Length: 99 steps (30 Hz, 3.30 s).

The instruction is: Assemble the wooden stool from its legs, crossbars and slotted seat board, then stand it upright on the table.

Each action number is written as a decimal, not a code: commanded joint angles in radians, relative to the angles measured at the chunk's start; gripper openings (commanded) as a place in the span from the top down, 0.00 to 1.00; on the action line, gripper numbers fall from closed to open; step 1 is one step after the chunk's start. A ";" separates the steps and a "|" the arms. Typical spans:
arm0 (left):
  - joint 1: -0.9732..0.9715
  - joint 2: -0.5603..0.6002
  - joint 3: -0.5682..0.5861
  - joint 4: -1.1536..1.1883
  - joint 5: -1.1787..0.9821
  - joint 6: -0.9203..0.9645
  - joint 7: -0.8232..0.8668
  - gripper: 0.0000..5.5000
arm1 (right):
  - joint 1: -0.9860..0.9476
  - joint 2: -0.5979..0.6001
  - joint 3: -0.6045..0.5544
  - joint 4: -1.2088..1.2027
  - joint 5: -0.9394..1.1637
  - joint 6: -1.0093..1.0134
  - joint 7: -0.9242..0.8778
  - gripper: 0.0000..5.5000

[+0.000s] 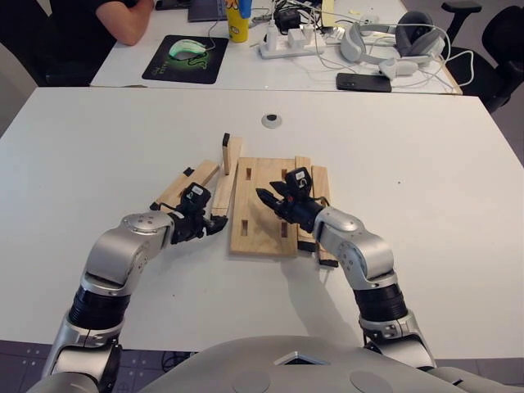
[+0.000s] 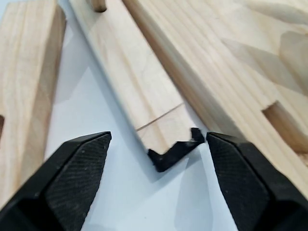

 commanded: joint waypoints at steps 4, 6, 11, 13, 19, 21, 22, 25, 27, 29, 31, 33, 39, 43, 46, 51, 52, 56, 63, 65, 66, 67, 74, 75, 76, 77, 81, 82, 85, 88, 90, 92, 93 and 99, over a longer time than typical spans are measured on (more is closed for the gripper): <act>-0.002 -0.031 0.017 0.053 0.022 -0.035 0.043 0.33 | -0.006 0.005 0.003 -0.006 0.006 0.012 0.003 0.60; -0.006 -0.039 0.014 0.059 0.021 -0.039 0.049 0.33 | -0.008 0.003 0.003 -0.005 0.006 0.013 0.005 0.60; -0.015 -0.046 0.000 0.062 0.037 -0.051 0.062 0.33 | -0.011 -0.001 0.005 -0.004 0.005 0.017 0.008 0.60; -0.016 -0.034 -0.010 0.058 0.053 -0.058 0.069 0.33 | -0.014 -0.001 0.005 -0.004 0.005 0.018 0.009 0.60; -0.048 -0.069 -0.001 0.087 0.059 -0.074 0.082 0.33 | -0.015 -0.001 0.004 0.009 0.000 0.010 0.010 0.60; -0.058 -0.085 -0.008 0.107 0.062 -0.083 0.087 0.33 | -0.019 0.003 0.005 0.008 0.001 0.013 0.009 0.60; -0.066 -0.094 -0.010 0.119 0.065 -0.088 0.090 0.33 | -0.021 0.004 0.005 0.007 0.002 0.013 0.009 0.60; -0.091 -0.117 -0.016 0.163 0.077 -0.111 0.096 0.33 | -0.024 0.003 0.005 0.007 0.001 0.014 0.010 0.60; -0.102 -0.126 -0.016 0.191 0.086 -0.126 0.099 0.33 | -0.029 0.000 0.007 0.009 0.000 0.016 0.012 0.60; -0.112 -0.134 -0.007 0.226 0.096 -0.148 0.103 0.33 | -0.032 -0.001 0.007 0.007 0.002 0.020 0.013 0.60; -0.122 -0.138 -0.002 0.263 0.106 -0.172 0.105 0.33 | -0.034 -0.002 0.008 0.008 0.002 0.021 0.015 0.60; -0.131 -0.140 0.001 0.294 0.113 -0.192 0.103 0.33 | -0.035 -0.002 0.007 0.008 0.003 0.023 0.016 0.60; -0.147 -0.152 -0.004 0.358 0.128 -0.234 0.088 0.33 | -0.042 0.001 0.008 0.015 0.002 0.023 0.018 0.60; -0.179 -0.167 -0.014 0.407 0.133 -0.256 0.073 0.33 | -0.035 0.001 0.009 0.008 0.003 0.029 0.016 0.60; -0.187 -0.171 -0.018 0.427 0.137 -0.271 0.061 0.33 | -0.035 0.000 0.009 0.002 0.002 0.034 0.015 0.60; -0.171 -0.172 -0.007 0.425 0.135 -0.279 0.061 0.40 | -0.047 -0.004 0.011 0.011 0.002 0.033 0.025 0.60; -0.169 -0.172 -0.005 0.427 0.134 -0.281 0.059 0.42 | -0.048 -0.005 0.011 0.012 0.002 0.032 0.027 0.60; -0.169 -0.174 -0.007 0.434 0.133 -0.290 0.051 0.54 | -0.054 0.000 0.012 0.015 0.001 0.030 0.026 0.60; -0.172 -0.176 -0.002 0.442 0.133 -0.310 0.044 0.62 | -0.059 -0.001 0.003 0.020 0.002 0.024 0.025 0.60; -0.178 -0.182 0.011 0.439 0.131 -0.327 0.049 0.62 | -0.060 -0.004 0.002 0.021 0.000 0.018 0.027 0.60; -0.182 -0.184 0.020 0.435 0.128 -0.336 0.052 0.62 | -0.059 -0.002 -0.002 0.021 0.004 0.013 0.030 0.60; -0.186 -0.189 0.035 0.429 0.125 -0.349 0.058 0.62 | -0.059 0.003 -0.008 0.017 0.010 0.005 0.030 0.60; -0.231 -0.216 0.157 0.351 0.085 -0.531 0.060 0.62 | -0.100 0.019 -0.055 0.023 -0.063 -0.158 -0.052 0.60; -0.239 -0.218 0.170 0.345 0.075 -0.550 0.053 0.62 | -0.111 0.015 -0.074 0.032 -0.053 -0.169 -0.046 0.60; -0.247 -0.217 0.182 0.339 0.062 -0.571 0.042 0.62 | -0.119 0.014 -0.098 0.036 -0.034 -0.185 -0.034 0.57; -0.260 -0.213 0.192 0.336 0.048 -0.592 0.024 0.62 | -0.128 0.014 -0.136 0.033 0.016 -0.188 -0.003 0.55; -0.317 -0.196 0.241 0.336 -0.057 -0.647 -0.092 0.62 | -0.162 -0.030 -0.258 0.028 0.186 -0.171 0.127 0.45; -0.325 -0.184 0.250 0.343 -0.085 -0.651 -0.133 0.62 | -0.171 -0.047 -0.281 0.029 0.229 -0.154 0.161 0.42; -0.355 -0.153 0.263 0.370 -0.187 -0.622 -0.279 0.62 | -0.212 -0.085 -0.363 0.027 0.411 -0.062 0.250 0.36; -0.393 -0.135 0.284 0.365 -0.323 -0.550 -0.397 0.62 | -0.253 -0.136 -0.418 0.031 0.569 0.044 0.319 0.27; -0.402 -0.119 0.277 0.340 -0.396 -0.485 -0.453 0.62 | -0.272 -0.171 -0.420 0.035 0.627 0.095 0.359 0.21; -0.410 -0.103 0.259 0.321 -0.453 -0.422 -0.501 0.62 | -0.299 -0.186 -0.443 0.053 0.688 0.131 0.369 0.15; -0.411 -0.087 0.240 0.316 -0.464 -0.401 -0.532 0.62 | -0.309 -0.194 -0.451 0.054 0.713 0.145 0.373 0.13; -0.390 -0.023 0.169 0.306 -0.478 -0.333 -0.627 0.62 | -0.352 -0.201 -0.495 0.083 0.816 0.184 0.341 0.02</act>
